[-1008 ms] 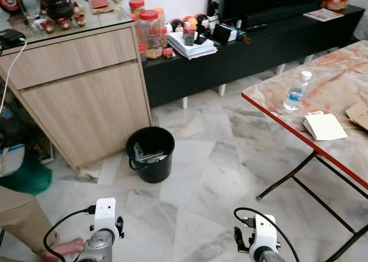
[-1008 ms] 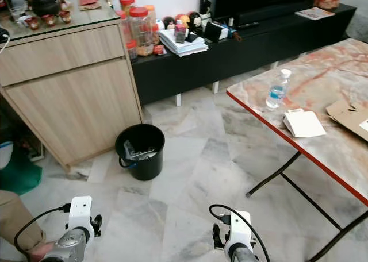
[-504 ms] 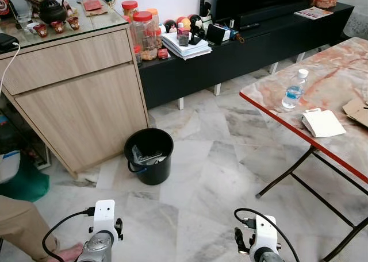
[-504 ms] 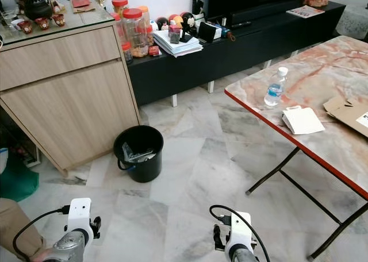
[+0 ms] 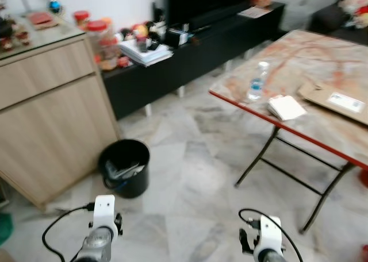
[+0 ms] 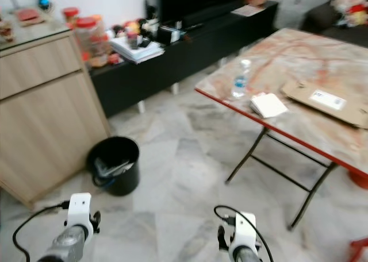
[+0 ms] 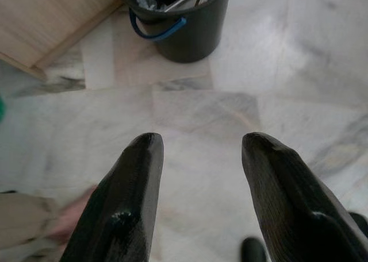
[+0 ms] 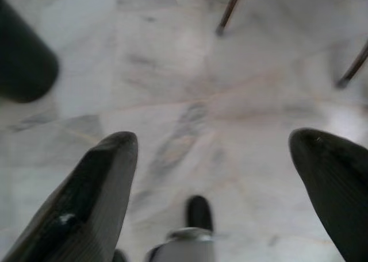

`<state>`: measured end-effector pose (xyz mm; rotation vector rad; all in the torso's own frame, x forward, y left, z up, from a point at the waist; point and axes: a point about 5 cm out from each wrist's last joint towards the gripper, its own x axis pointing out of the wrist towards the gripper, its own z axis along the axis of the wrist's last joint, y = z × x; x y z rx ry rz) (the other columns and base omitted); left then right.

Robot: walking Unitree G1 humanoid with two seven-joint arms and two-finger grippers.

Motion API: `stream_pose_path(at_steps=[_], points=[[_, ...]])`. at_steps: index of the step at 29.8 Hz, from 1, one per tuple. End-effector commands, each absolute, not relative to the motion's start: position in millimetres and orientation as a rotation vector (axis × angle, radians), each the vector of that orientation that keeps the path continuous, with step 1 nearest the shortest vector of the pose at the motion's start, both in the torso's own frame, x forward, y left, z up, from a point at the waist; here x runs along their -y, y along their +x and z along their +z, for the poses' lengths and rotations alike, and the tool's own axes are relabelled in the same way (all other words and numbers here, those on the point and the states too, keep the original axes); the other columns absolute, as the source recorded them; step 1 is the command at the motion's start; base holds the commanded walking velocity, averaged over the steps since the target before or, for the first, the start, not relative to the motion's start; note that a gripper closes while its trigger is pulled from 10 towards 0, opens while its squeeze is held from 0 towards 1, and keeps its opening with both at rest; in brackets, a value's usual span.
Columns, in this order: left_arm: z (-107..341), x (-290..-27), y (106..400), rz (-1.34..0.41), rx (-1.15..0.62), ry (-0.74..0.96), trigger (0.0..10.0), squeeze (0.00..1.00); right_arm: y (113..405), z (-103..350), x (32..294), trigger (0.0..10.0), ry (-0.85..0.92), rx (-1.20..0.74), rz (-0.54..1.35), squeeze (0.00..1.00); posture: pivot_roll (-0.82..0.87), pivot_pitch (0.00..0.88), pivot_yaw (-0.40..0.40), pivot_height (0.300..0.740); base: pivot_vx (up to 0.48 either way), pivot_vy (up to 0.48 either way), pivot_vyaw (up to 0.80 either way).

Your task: Picking trash to rubbish bin

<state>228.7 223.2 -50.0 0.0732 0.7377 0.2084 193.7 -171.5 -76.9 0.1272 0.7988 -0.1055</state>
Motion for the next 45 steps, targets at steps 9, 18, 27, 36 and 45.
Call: stream_pose_path(at_steps=[9, 18, 27, 36, 45], points=[[-47.1, -218.8, 234.7, 0.186, -0.727, 0.080, 10.0, 0.00, 191.4, -77.7, 176.5, 10.0, 0.136, -0.802, -0.126, 0.00, -0.05, 0.012, 0.055, 0.740, 0.000, 0.000, -0.70], [-46.0, -217.8, 236.6, 0.175, -0.722, 0.084, 10.0, 0.00, 191.8, -77.6, 174.0, 10.0, 0.138, -0.800, -0.117, 0.00, -0.05, 0.007, 0.057, 0.740, 0.000, 0.000, -0.70], [-37.2, -206.8, 251.2, 0.110, -0.667, 0.123, 10.0, 0.00, 201.3, -72.4, 174.1, 10.0, 0.133, -0.769, -0.099, 0.00, -0.06, 0.000, 0.051, 0.740, 0.000, 0.000, -0.69], [-14.8, -188.6, 280.5, 0.039, -0.546, 0.154, 10.0, 0.00, 230.0, -53.9, 167.2, 10.0, 0.131, -0.649, -0.034, 0.00, -0.06, 0.000, 0.045, 0.740, 0.000, 0.000, -0.22], [42.0, -158.0, 327.6, -0.040, -0.221, 0.153, 10.0, 0.00, 294.1, 7.6, 151.8, 10.0, 0.100, -0.290, 0.051, 0.00, -0.06, 0.000, 0.043, 0.740, 0.000, 0.000, 0.00]])
